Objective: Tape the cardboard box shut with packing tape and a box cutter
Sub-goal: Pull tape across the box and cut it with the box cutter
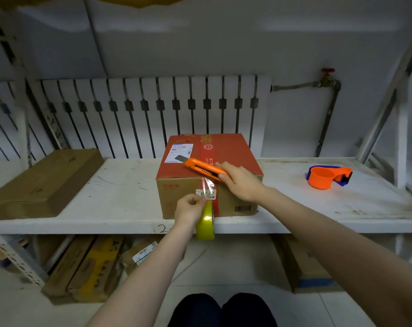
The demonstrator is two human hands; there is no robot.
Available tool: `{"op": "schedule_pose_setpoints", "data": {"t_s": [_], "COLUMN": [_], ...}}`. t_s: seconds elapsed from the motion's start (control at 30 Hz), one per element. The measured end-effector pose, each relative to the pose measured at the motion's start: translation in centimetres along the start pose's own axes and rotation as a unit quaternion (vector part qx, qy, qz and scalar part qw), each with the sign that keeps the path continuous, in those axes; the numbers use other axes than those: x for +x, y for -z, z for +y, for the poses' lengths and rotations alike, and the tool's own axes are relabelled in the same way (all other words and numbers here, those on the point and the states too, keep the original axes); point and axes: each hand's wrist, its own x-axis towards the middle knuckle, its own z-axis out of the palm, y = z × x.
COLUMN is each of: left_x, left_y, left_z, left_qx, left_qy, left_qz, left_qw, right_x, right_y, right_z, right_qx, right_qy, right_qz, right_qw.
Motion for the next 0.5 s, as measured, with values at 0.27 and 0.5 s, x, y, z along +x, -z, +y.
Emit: {"op": "schedule_pose_setpoints", "data": {"t_s": [0.27, 0.5], "left_x": [-0.3, -0.7], "left_y": [0.3, 0.6], "left_z": [0.6, 1.9], "left_qx": [-0.057, -0.032], "left_qy": [0.047, 0.07], "left_qz": [-0.013, -0.02], "left_qw": [0.997, 0.997], "right_x": [-5.0, -7.0], "right_y": [1.8, 2.4], "right_z": [2.3, 4.4], "right_qx": [-0.164, -0.248], "right_qy": [0.01, 0.013], "right_qz": [0.047, 0.024], "right_qw": [0.985, 0.968]}}
